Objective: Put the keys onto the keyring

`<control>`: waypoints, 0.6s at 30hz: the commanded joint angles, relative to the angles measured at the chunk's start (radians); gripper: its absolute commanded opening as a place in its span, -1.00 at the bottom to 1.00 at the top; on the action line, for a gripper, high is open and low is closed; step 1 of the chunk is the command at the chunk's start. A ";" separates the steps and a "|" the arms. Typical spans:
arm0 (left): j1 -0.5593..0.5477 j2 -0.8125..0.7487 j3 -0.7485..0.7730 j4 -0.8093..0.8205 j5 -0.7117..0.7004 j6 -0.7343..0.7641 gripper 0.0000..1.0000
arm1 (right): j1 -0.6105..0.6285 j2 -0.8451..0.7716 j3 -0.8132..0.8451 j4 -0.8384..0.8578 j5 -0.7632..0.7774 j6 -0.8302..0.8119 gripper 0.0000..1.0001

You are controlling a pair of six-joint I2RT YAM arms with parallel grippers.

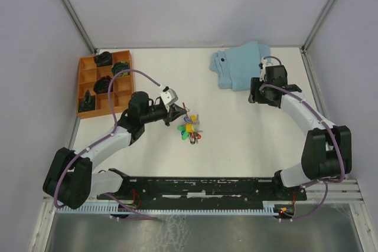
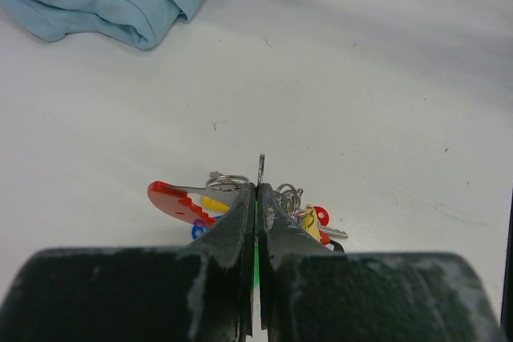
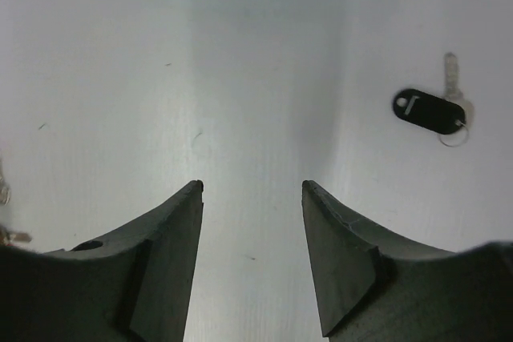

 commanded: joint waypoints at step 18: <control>-0.010 -0.019 0.033 0.000 -0.034 0.052 -0.95 | -0.389 0.262 0.060 0.056 0.025 0.310 -0.08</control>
